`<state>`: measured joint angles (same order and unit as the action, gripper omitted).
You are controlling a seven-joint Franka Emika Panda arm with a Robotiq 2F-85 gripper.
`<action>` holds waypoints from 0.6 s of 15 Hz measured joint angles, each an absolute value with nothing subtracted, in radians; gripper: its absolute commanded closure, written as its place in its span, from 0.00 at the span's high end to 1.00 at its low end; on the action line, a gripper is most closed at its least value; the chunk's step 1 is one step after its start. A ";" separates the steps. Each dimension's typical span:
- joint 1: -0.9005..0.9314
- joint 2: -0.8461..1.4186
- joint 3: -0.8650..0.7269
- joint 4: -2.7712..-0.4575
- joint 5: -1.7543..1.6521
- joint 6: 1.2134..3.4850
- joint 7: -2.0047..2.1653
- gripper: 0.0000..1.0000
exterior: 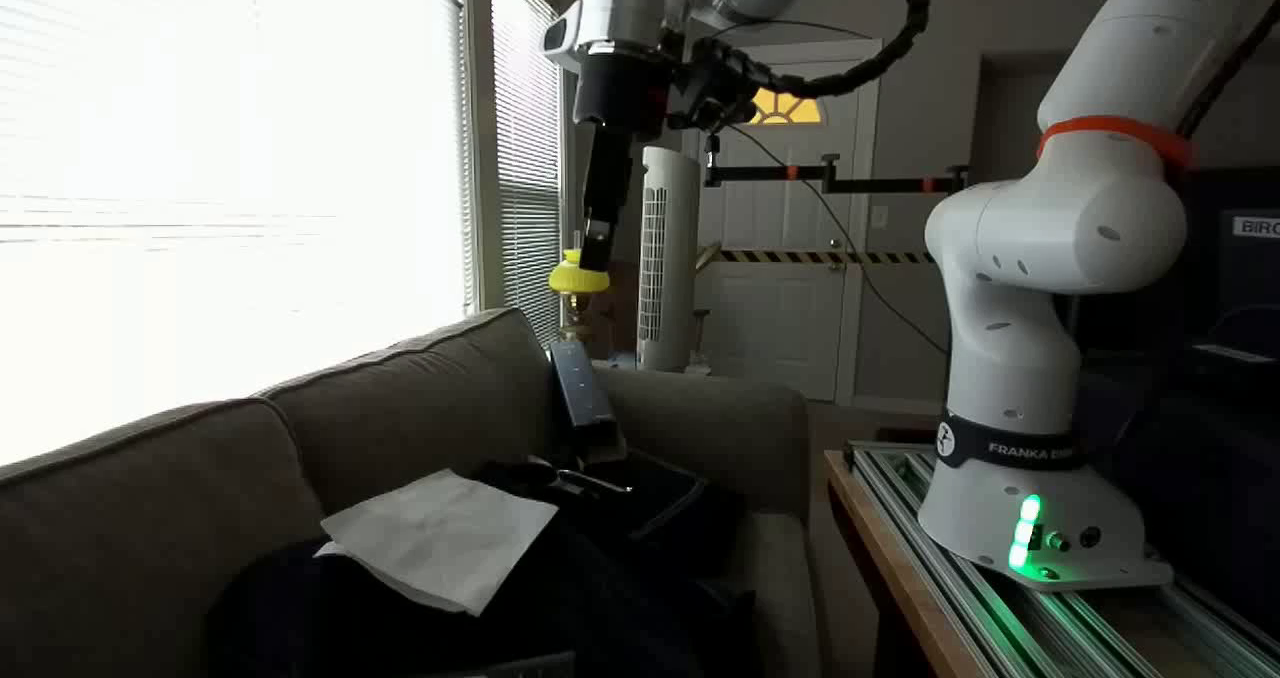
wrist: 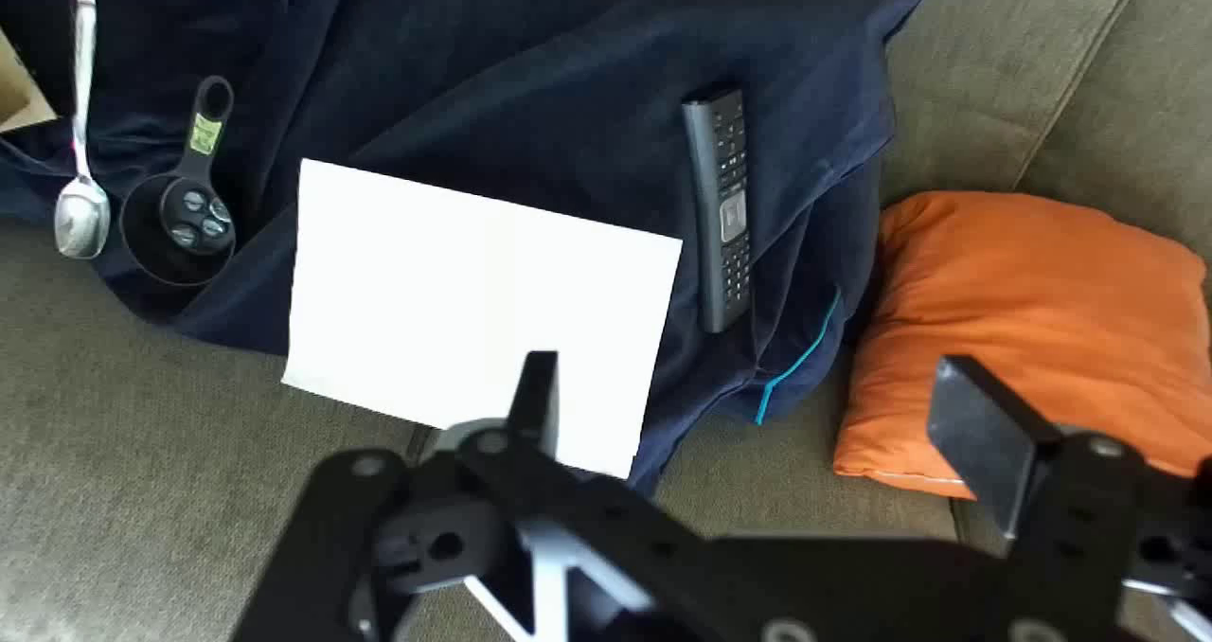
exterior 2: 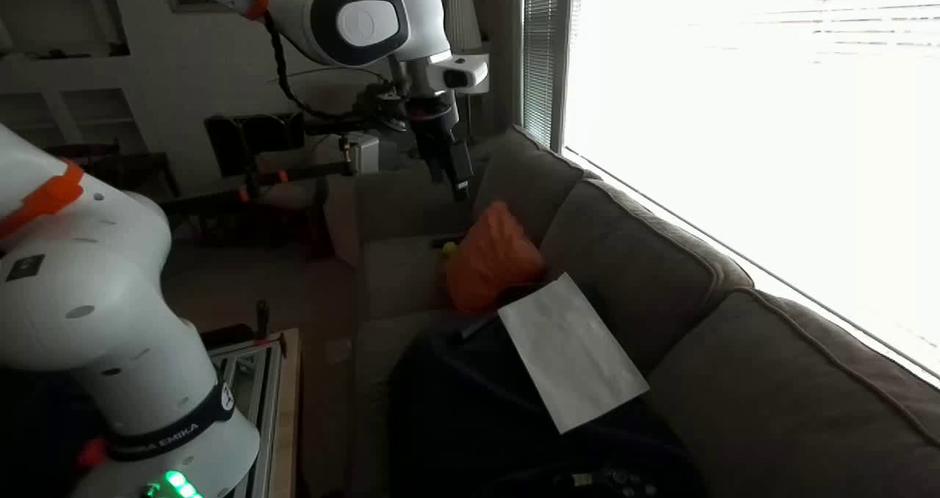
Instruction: Put the remote on the paper towel
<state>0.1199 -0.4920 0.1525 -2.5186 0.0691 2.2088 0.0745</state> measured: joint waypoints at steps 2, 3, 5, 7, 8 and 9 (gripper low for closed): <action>0.120 -0.492 0.153 -2.519 0.069 2.209 0.075 1.00; 0.120 -0.492 0.153 -2.519 0.069 2.209 0.075 1.00; 0.120 -0.492 0.153 -2.519 0.069 2.209 0.075 1.00; 0.120 -0.489 0.154 -2.517 0.068 2.209 0.075 1.00; 0.119 -0.480 0.159 -2.514 0.060 2.214 0.084 1.00; 0.118 -0.461 0.170 -2.509 0.053 2.226 0.099 1.00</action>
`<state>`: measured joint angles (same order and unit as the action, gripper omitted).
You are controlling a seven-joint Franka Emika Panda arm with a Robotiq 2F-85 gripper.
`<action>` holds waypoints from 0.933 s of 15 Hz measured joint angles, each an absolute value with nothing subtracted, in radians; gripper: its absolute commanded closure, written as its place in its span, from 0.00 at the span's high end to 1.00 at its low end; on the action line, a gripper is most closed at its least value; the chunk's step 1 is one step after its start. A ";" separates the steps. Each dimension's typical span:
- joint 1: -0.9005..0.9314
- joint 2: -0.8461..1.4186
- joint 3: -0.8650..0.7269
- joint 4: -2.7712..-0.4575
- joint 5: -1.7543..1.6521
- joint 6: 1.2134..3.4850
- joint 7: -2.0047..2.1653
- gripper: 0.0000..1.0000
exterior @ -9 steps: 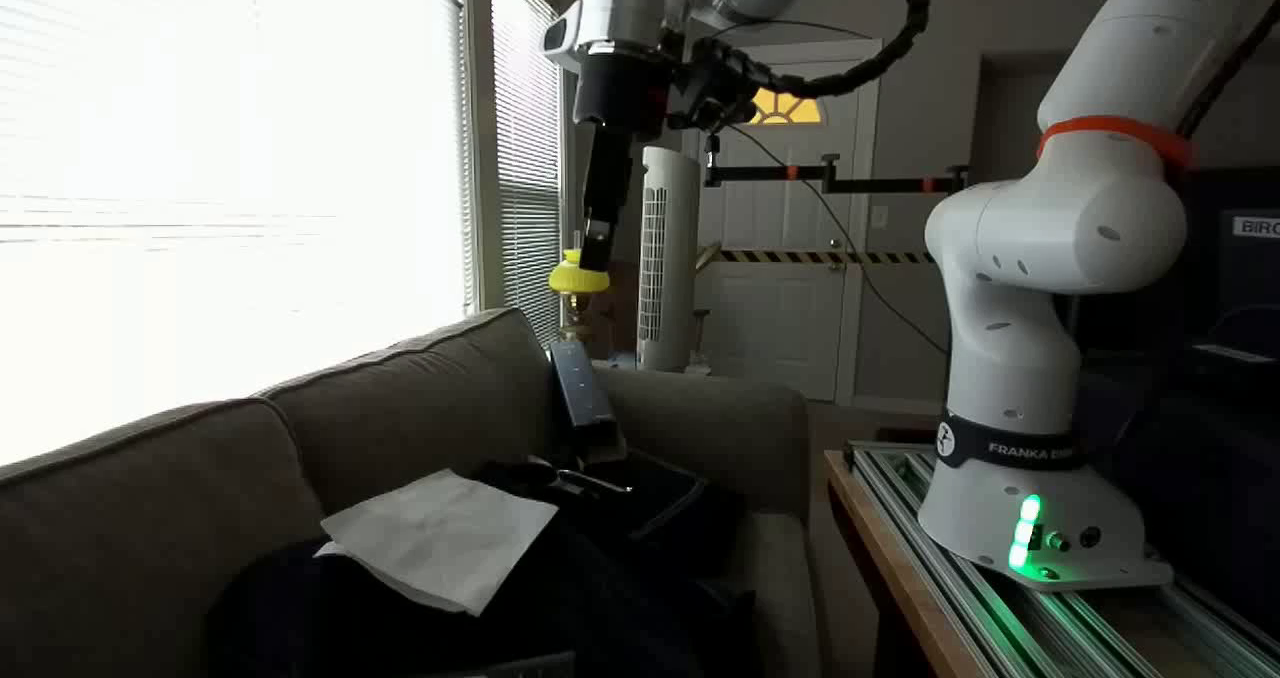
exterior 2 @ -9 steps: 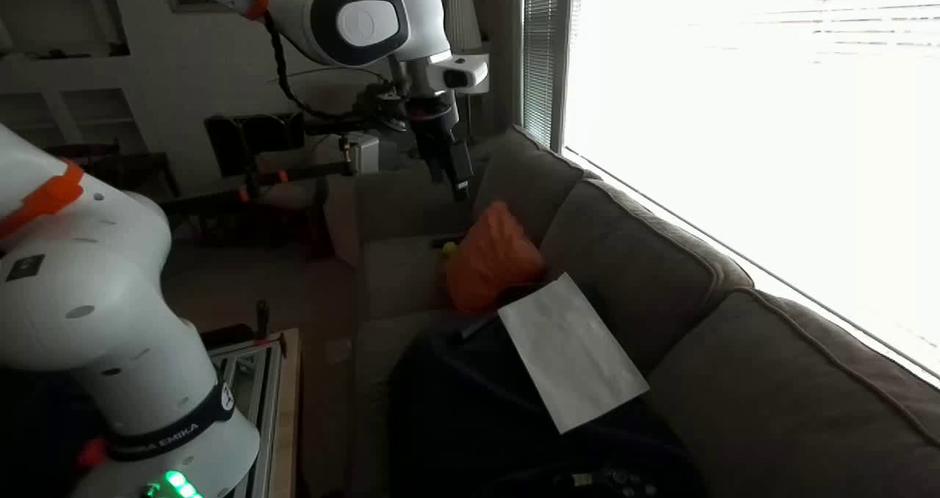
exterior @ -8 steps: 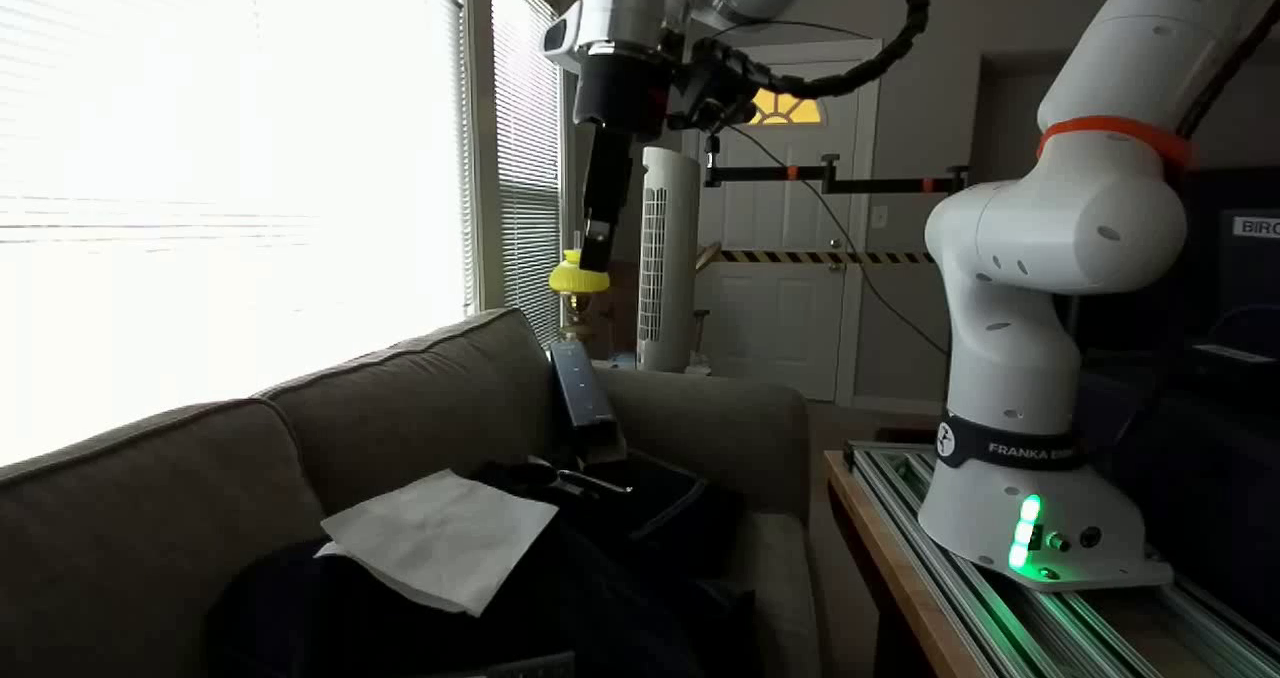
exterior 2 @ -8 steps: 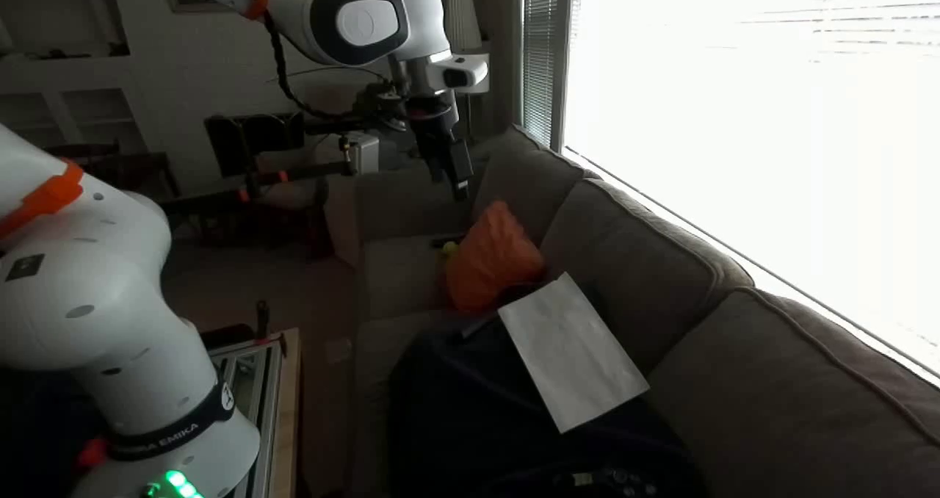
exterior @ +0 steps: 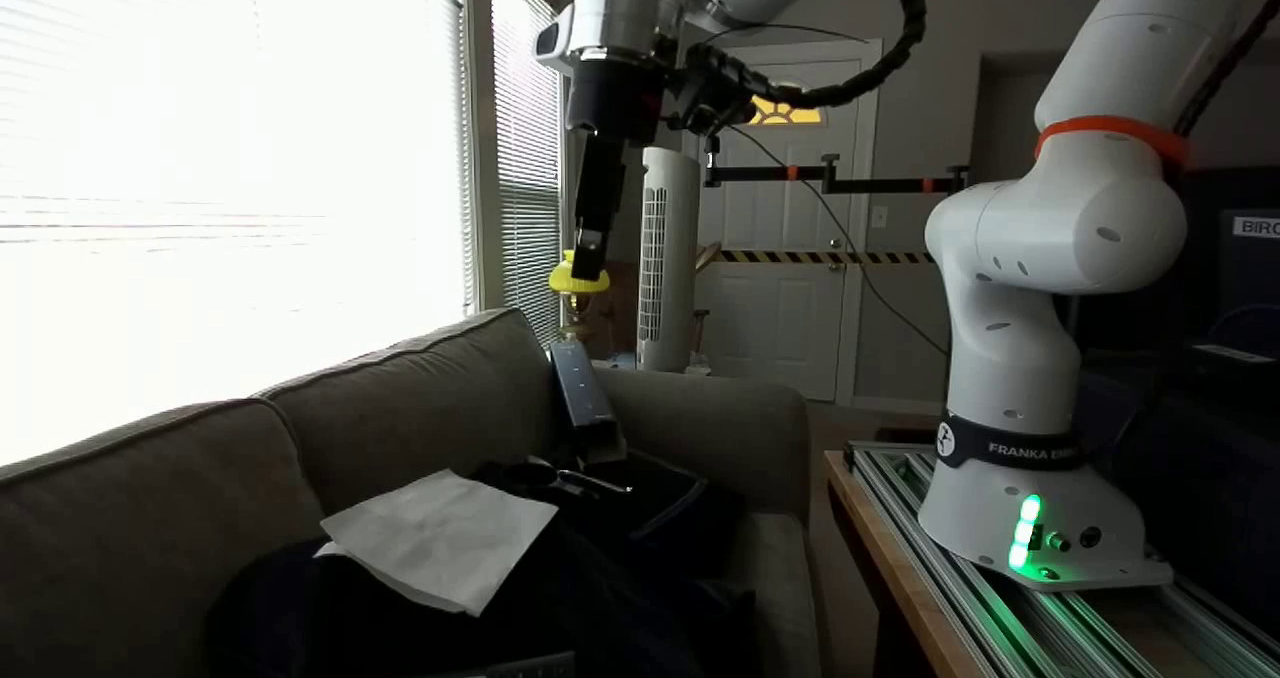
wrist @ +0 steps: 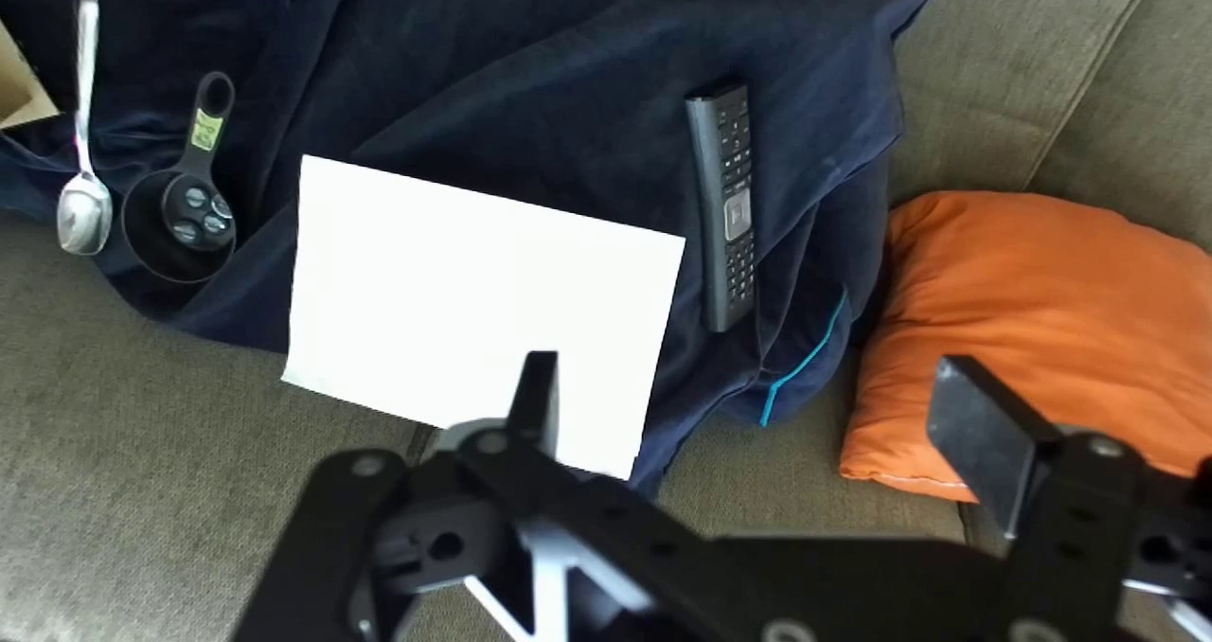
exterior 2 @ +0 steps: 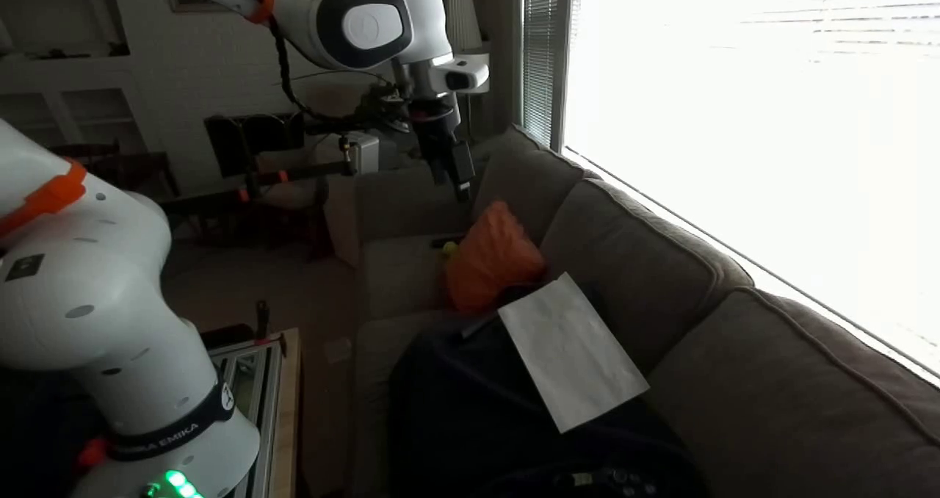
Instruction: Put the remote on the paper towel
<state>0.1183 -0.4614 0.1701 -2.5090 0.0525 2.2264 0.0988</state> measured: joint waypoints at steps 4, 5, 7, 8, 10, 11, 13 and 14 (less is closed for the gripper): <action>0.123 -0.297 0.247 -2.470 0.020 2.331 0.143 1.00; 0.125 -0.245 0.265 -2.455 0.001 2.352 0.155 1.00; 0.133 -0.139 0.290 -2.417 -0.047 2.383 0.184 1.00; 0.138 -0.089 0.295 -2.397 -0.075 2.392 0.199 1.00; 0.149 0.008 0.295 -2.357 -0.140 2.407 0.228 1.00; 0.155 0.052 0.291 -2.338 -0.170 2.415 0.240 1.00; 0.174 0.139 0.275 -2.299 -0.233 2.430 0.273 1.00; 0.187 0.178 0.265 -2.278 -0.255 2.436 0.284 1.00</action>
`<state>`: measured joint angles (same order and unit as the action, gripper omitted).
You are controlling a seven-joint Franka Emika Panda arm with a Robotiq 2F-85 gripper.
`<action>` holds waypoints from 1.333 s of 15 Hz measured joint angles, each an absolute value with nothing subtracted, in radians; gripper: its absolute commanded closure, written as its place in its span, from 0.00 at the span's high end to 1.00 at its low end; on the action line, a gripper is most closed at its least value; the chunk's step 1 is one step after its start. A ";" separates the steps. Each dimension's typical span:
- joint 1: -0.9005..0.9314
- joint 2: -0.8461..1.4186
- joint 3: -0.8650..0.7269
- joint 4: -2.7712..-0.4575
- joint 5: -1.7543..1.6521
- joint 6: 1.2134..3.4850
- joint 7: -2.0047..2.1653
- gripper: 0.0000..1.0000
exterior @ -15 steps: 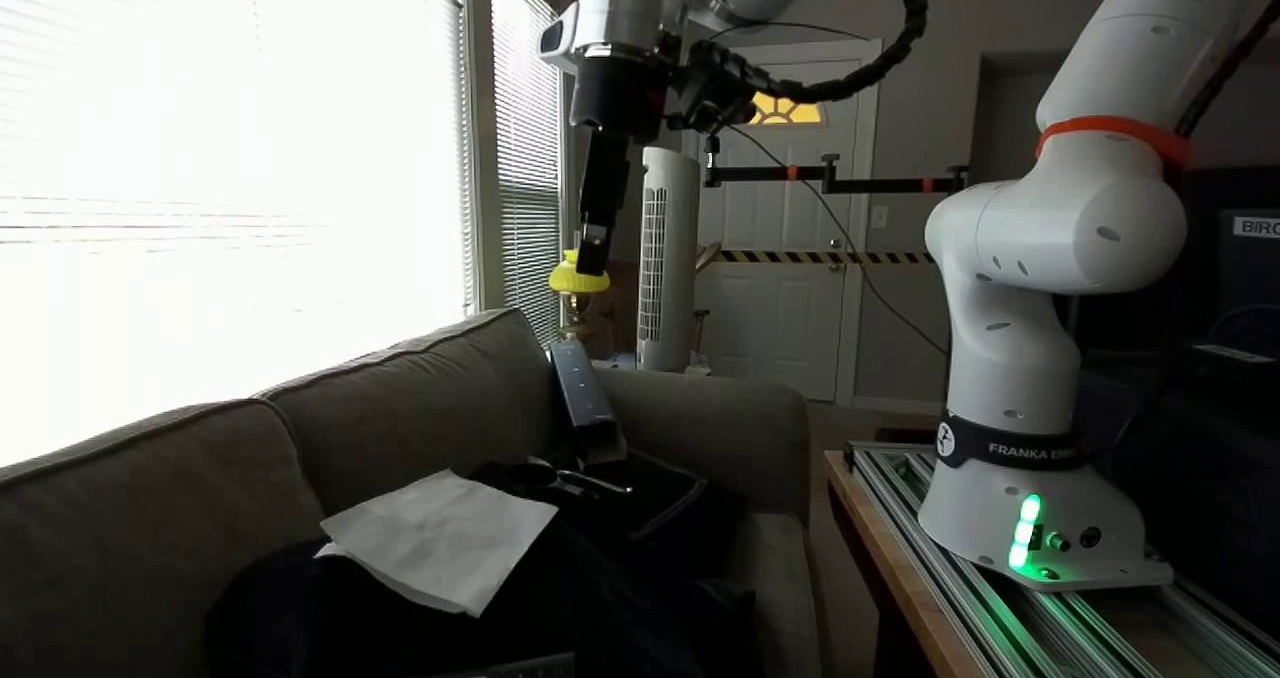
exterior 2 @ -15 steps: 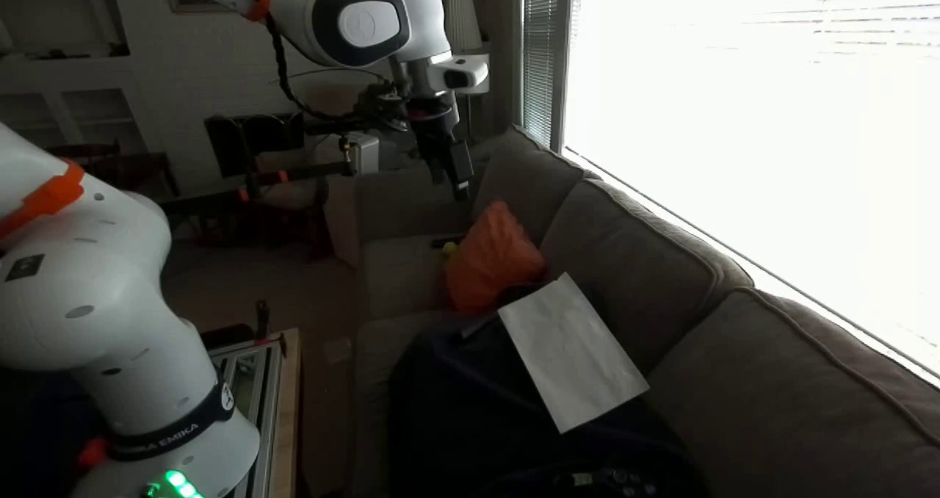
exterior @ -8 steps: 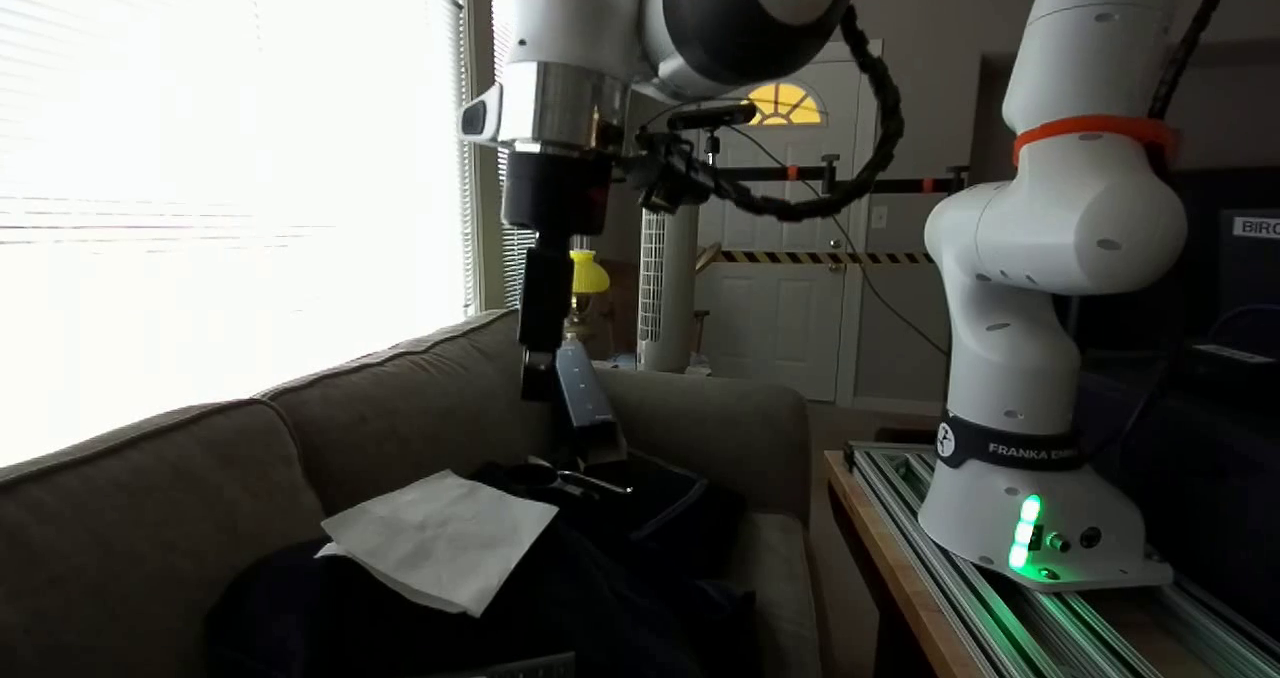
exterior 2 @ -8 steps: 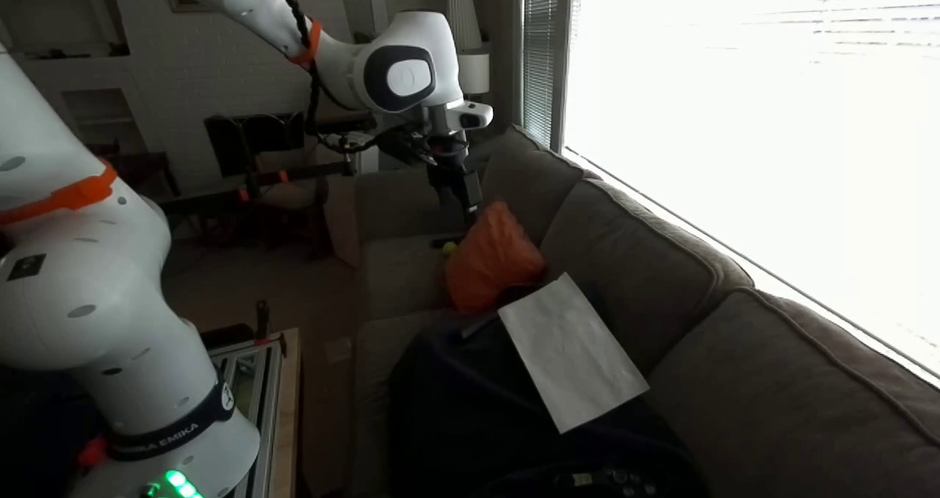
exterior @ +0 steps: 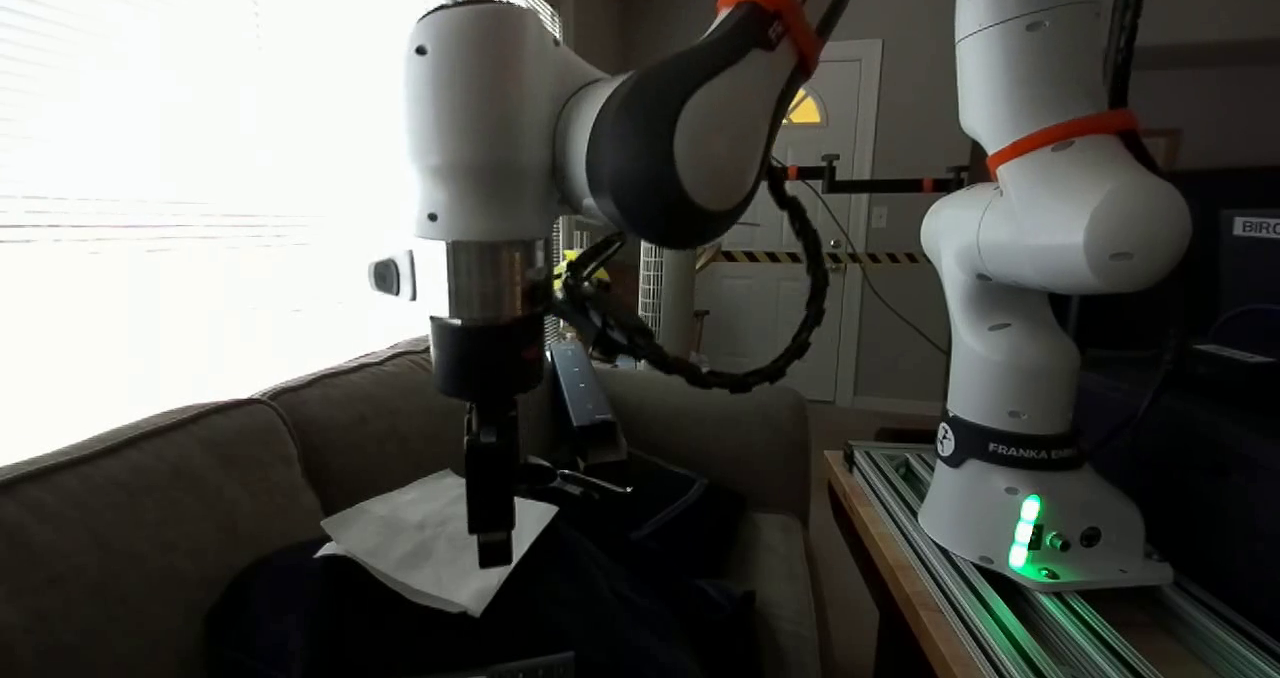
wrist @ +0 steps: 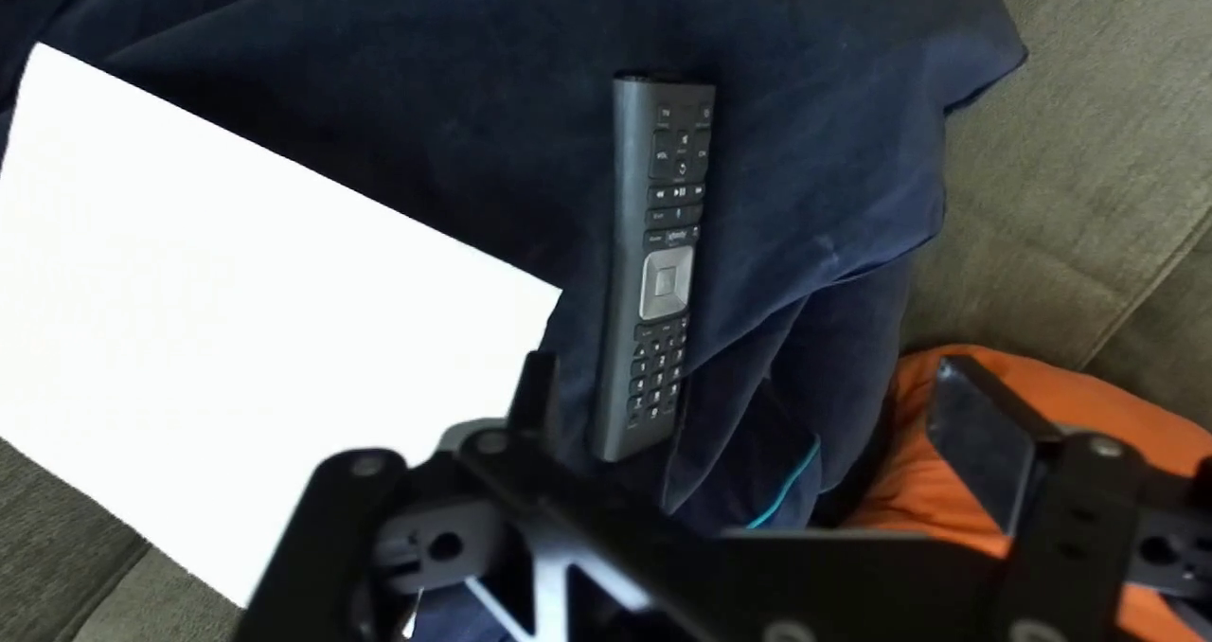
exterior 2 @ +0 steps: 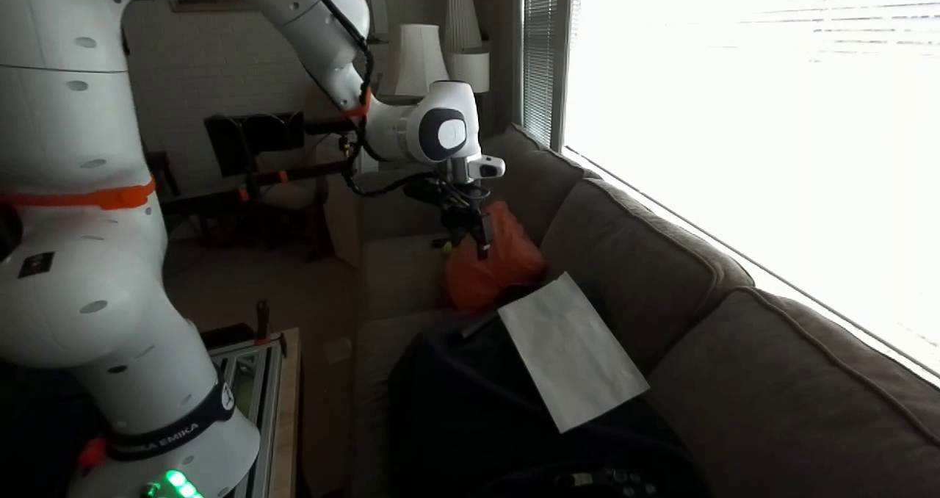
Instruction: Put the remote on the paper towel
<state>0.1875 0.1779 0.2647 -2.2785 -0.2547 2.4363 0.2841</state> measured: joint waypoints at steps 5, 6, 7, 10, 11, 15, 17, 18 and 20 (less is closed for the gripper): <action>0.238 0.265 0.238 -2.224 -0.263 2.440 0.289 1.00; 0.238 0.260 0.234 -2.224 -0.263 2.440 0.289 1.00; 0.238 0.257 0.231 -2.224 -0.263 2.440 0.288 1.00; 0.240 0.255 0.228 -2.224 -0.263 2.440 0.288 1.00; 0.243 0.256 0.224 -2.223 -0.262 2.433 0.288 1.00; 0.312 0.339 0.208 -2.145 -0.276 2.278 0.350 1.00; 0.374 0.421 0.198 -2.066 -0.292 2.177 0.431 1.00; 0.406 0.464 0.191 -2.024 -0.302 2.131 0.469 1.00; 0.468 0.544 0.163 -1.942 -0.342 2.063 0.535 1.00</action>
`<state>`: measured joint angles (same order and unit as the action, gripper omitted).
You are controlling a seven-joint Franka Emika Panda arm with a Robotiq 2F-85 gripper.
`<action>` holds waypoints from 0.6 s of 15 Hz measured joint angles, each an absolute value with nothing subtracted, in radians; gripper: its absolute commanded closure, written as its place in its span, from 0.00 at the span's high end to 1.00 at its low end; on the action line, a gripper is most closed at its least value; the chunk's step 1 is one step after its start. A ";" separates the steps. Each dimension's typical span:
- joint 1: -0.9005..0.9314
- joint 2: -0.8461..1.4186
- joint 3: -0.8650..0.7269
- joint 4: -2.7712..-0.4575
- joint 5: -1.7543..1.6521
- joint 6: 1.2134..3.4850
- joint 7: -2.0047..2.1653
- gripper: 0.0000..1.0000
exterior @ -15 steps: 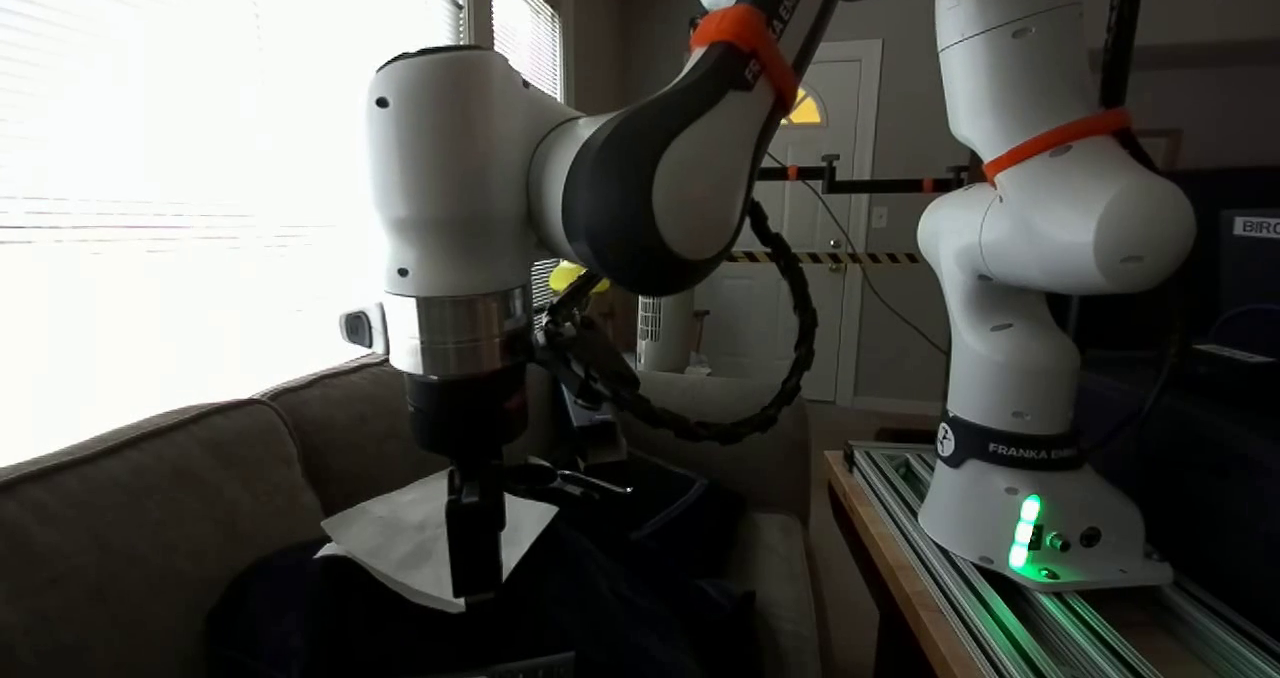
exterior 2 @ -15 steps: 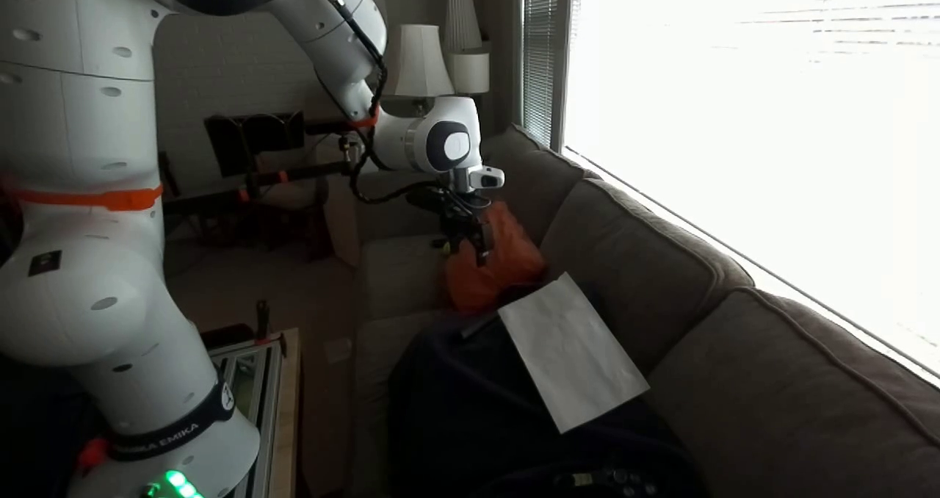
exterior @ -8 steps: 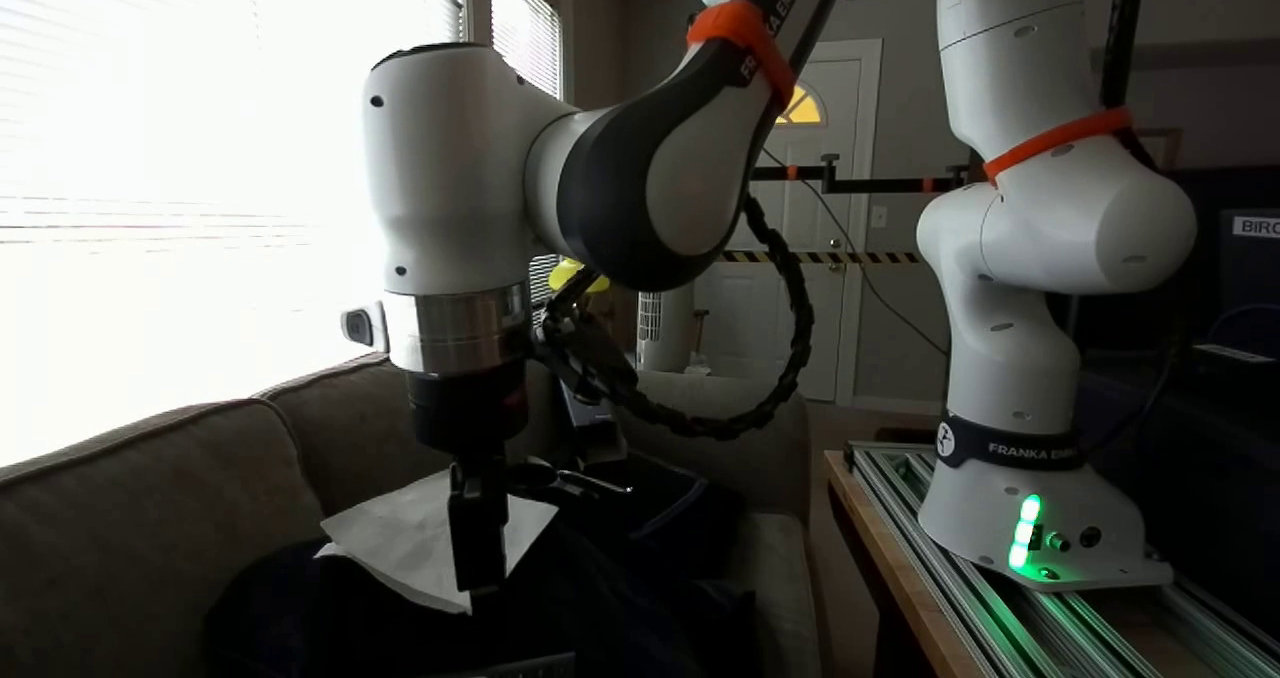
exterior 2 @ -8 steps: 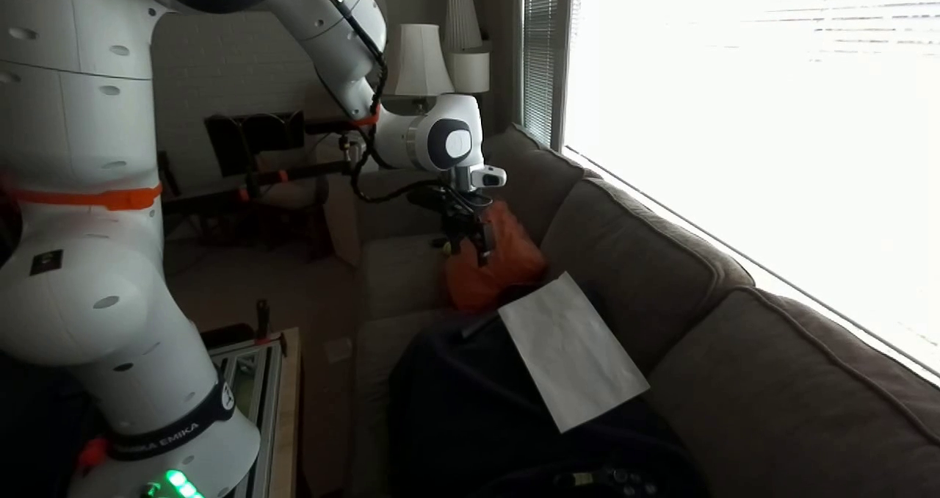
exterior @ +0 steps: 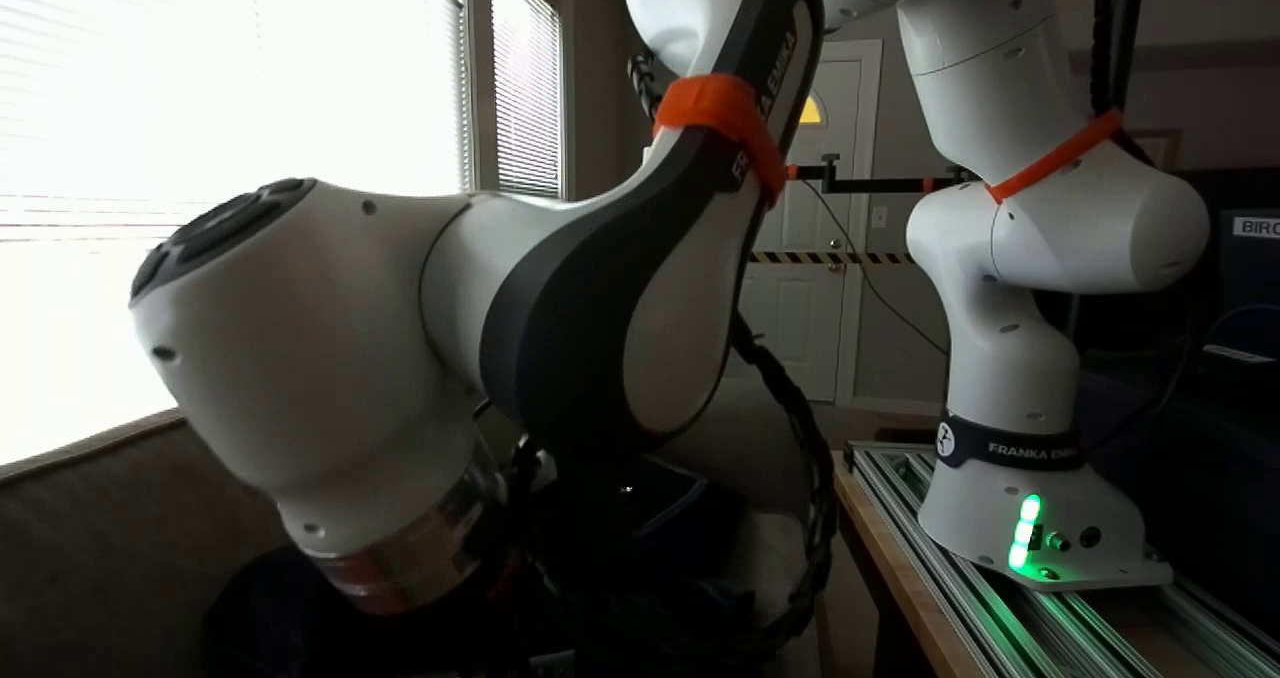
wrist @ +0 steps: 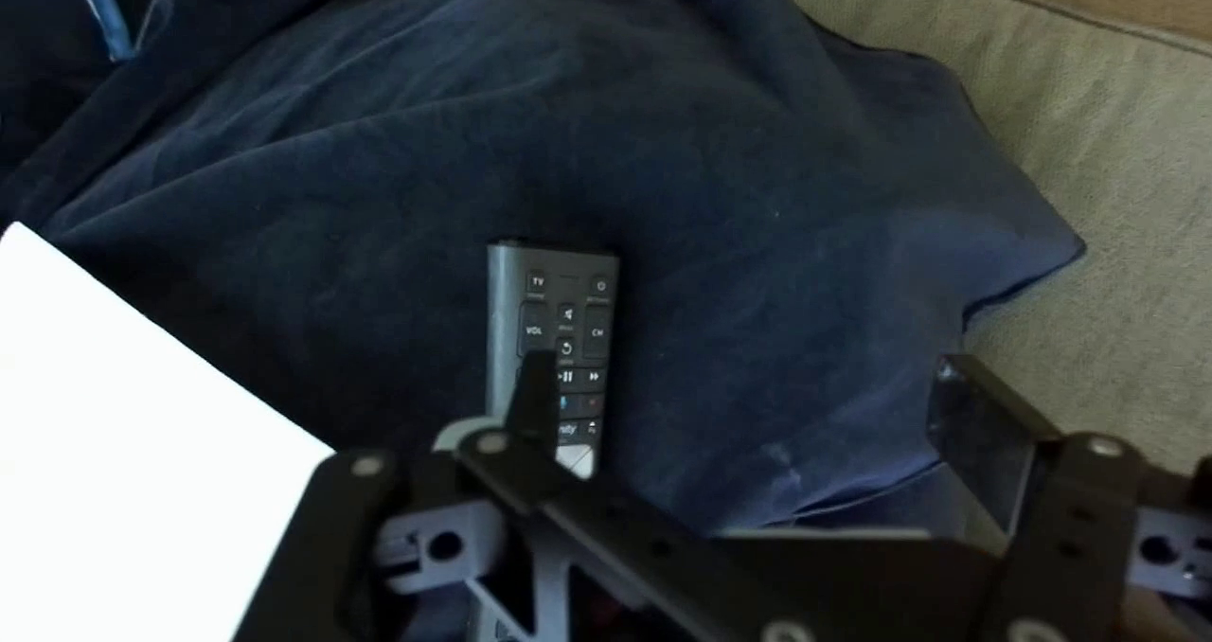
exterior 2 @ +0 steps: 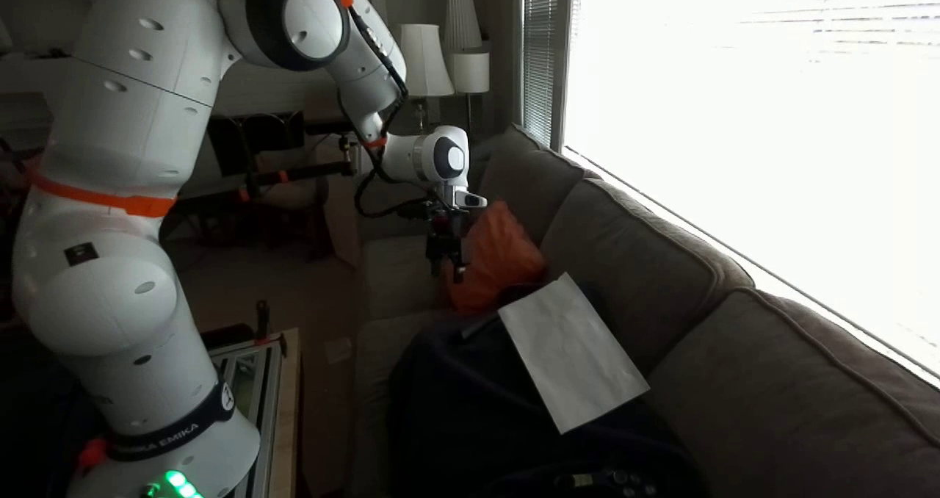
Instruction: Put the remote on the paper towel
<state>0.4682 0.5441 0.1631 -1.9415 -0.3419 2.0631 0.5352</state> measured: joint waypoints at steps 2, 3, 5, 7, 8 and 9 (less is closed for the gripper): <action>0.521 0.613 0.121 -1.870 -0.408 2.016 0.581 1.00; 0.541 0.643 0.100 -1.841 -0.444 1.997 0.597 1.00; 0.567 0.695 0.063 -1.797 -0.509 1.978 0.619 1.00; 0.581 0.738 0.034 -1.766 -0.566 1.985 0.640 1.00; 0.583 0.753 0.027 -1.755 -0.586 2.005 0.654 1.00; 0.584 0.767 0.020 -1.747 -0.605 2.031 0.673 1.00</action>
